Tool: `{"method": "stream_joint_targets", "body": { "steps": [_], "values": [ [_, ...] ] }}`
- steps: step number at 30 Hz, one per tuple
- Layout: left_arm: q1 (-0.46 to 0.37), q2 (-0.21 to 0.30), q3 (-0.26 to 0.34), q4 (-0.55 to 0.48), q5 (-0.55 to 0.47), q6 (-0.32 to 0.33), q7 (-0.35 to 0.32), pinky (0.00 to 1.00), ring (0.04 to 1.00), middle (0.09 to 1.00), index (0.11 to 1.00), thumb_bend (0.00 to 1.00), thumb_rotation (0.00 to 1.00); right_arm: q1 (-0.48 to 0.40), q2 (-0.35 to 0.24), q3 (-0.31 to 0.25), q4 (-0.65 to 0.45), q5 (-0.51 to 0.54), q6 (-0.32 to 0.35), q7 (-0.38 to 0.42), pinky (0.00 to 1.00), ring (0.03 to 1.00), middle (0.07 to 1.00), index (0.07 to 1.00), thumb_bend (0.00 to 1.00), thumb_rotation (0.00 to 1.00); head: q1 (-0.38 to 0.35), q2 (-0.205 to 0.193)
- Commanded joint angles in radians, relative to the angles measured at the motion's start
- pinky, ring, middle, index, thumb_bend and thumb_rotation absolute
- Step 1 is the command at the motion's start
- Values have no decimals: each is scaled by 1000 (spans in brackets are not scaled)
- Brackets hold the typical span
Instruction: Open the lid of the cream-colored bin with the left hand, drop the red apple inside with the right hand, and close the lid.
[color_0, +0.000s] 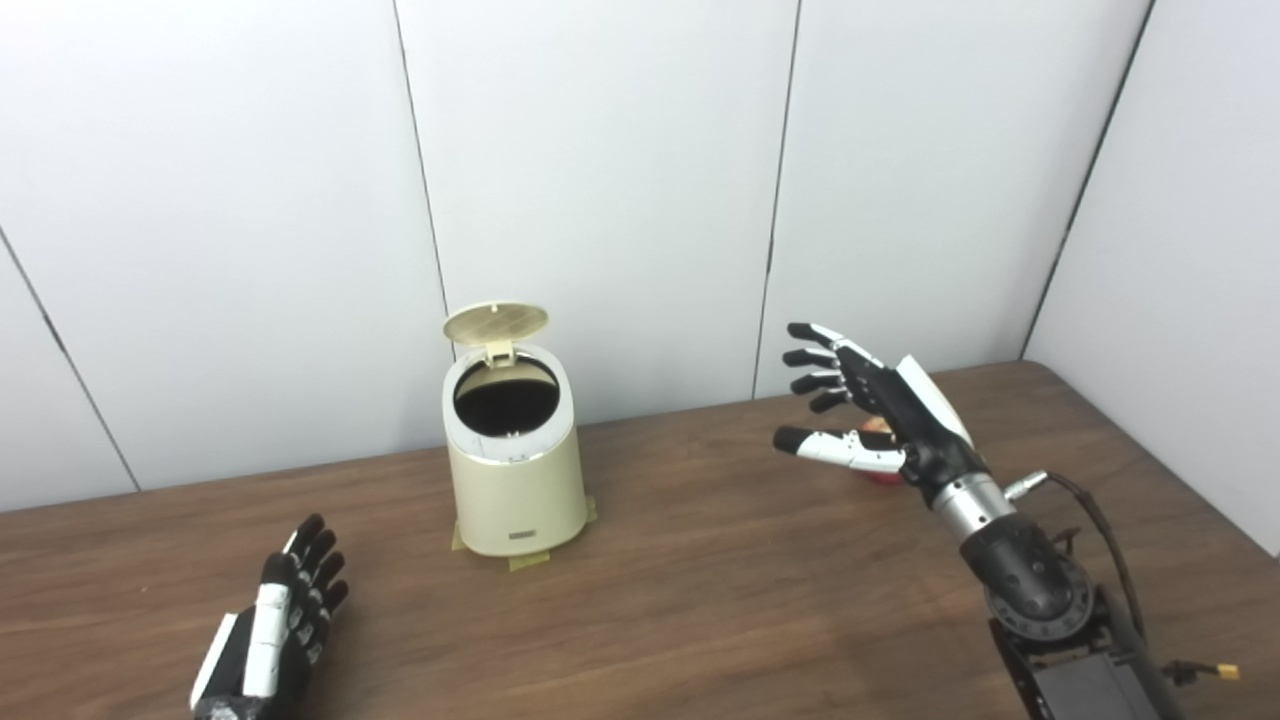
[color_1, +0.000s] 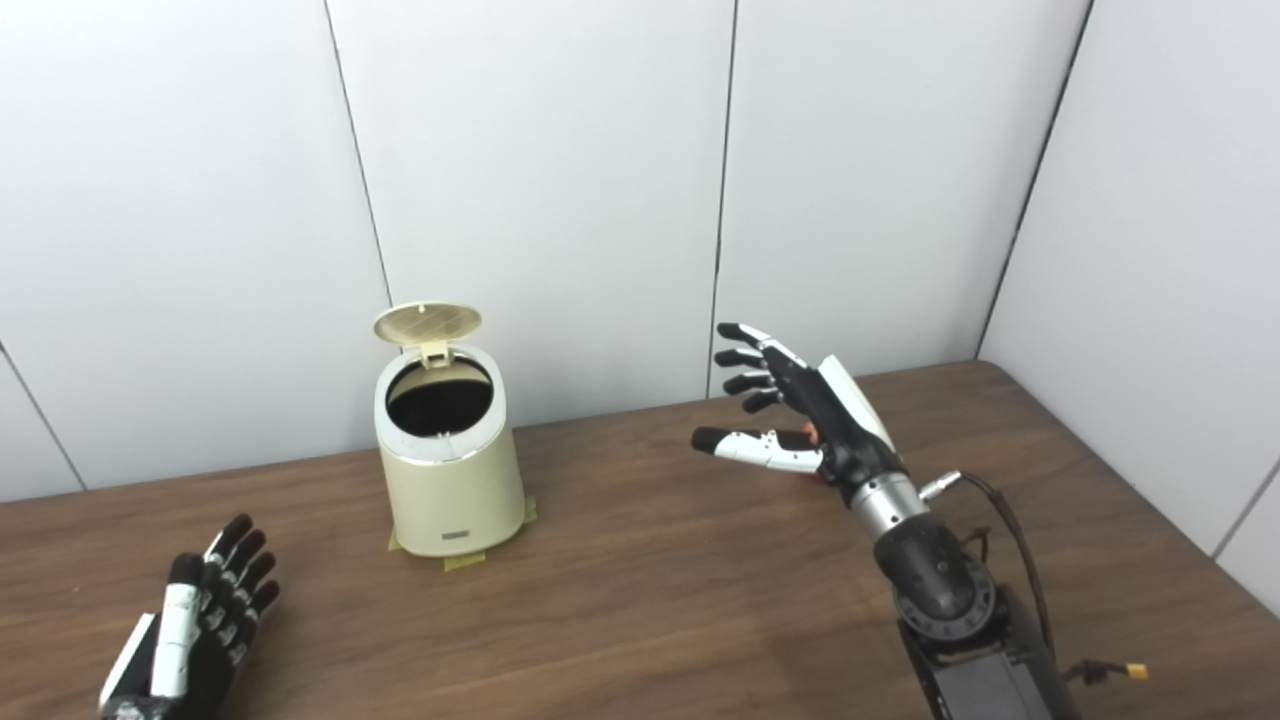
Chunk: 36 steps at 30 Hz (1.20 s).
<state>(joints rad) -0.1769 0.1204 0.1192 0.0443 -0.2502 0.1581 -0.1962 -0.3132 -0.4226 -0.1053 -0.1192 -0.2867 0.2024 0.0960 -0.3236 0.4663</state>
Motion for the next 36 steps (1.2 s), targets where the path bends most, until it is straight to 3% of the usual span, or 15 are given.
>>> {"method": "stream_joint_targets", "body": {
  "steps": [1,4,8,14,19,23,26,31,34,36],
  "values": [
    [-42,11,6,-6,-28,-12,-15,1000,1000,1000,1000,836,847,-83,-63,-28,-49,-21,53,5,569,683,780,825,711,251,-4,-1],
    [-43,17,4,-4,-35,-13,-17,1000,1000,1000,1000,837,851,-116,-139,-33,-14,-37,89,31,581,710,804,829,681,178,-11,-3],
    [-46,23,7,2,-48,-10,-25,1000,1000,1000,1000,837,845,-166,-256,-6,63,-62,157,99,644,781,860,851,740,313,-22,-7],
    [-51,26,12,13,-60,-18,-31,1000,1000,1000,1000,826,839,-204,-342,40,122,-62,243,184,712,859,923,898,761,271,-35,-9],
    [-51,30,11,6,-53,-13,-29,1000,1000,1000,1000,830,856,-236,-352,65,222,-55,243,205,760,893,947,894,793,241,-40,-10],
    [-48,31,14,-5,-52,-5,-22,1000,1000,1000,1000,829,884,-260,-358,104,301,-62,248,225,853,948,970,909,821,265,-40,-8],
    [-46,30,15,-9,-54,0,-21,1000,1000,1000,1000,825,881,-268,-357,132,339,-62,243,239,817,926,969,919,826,247,-34,-6],
    [-47,29,16,-6,-53,4,-21,1000,1000,1000,1000,817,877,-281,-321,149,425,-32,232,244,812,937,970,940,897,256,-32,-6],
    [-45,29,13,-8,-47,9,-19,1000,1000,1000,1000,819,874,-293,-301,191,469,-79,244,219,851,943,964,943,857,237,-30,-5],
    [-44,30,11,-13,-46,9,-21,1000,1000,1000,1000,819,871,-306,-283,214,531,-85,217,206,871,943,962,942,852,247,-25,-1]
  ]
}}
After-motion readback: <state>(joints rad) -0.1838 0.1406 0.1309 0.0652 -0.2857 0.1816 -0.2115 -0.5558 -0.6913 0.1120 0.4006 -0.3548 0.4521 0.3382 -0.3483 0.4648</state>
